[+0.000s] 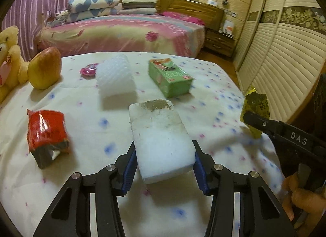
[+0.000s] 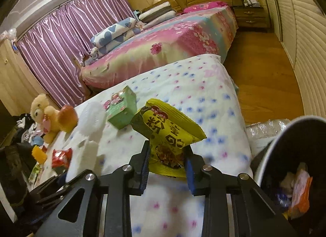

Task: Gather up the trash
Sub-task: 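Carry the yellow packet with the right tool while the left carries the foam block to the bin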

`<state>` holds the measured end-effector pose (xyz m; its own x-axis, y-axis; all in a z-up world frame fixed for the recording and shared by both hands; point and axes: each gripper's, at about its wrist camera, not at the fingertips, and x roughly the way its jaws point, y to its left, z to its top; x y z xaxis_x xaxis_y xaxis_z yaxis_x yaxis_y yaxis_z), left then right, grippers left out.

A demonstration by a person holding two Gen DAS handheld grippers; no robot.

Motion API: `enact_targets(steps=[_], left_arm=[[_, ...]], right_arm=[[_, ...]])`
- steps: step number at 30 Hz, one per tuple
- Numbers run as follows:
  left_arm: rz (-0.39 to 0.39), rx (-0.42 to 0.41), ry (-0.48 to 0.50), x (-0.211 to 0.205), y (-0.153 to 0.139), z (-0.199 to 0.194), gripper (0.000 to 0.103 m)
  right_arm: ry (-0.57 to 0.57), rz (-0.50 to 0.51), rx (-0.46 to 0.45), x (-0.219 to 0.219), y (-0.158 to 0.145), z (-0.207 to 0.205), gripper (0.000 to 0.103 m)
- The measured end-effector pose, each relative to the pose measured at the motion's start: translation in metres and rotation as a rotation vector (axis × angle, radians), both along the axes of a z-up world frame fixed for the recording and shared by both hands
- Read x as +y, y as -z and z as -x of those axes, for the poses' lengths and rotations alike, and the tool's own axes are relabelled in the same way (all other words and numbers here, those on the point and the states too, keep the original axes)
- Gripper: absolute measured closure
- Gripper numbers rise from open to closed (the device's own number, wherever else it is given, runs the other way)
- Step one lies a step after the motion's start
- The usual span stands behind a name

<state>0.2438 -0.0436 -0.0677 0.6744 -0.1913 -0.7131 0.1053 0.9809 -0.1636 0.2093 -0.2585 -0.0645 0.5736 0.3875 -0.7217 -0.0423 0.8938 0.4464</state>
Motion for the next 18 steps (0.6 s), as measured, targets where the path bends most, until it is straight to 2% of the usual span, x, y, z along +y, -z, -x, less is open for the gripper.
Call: enact_targets(steps=[18], left_arm=[[0.007, -0.012, 0.164, -0.053, -0.016, 0.052, 0.055]], right_arm=[[0.086, -0.023, -0.027, -0.048, -0.022, 0.074, 0.073]])
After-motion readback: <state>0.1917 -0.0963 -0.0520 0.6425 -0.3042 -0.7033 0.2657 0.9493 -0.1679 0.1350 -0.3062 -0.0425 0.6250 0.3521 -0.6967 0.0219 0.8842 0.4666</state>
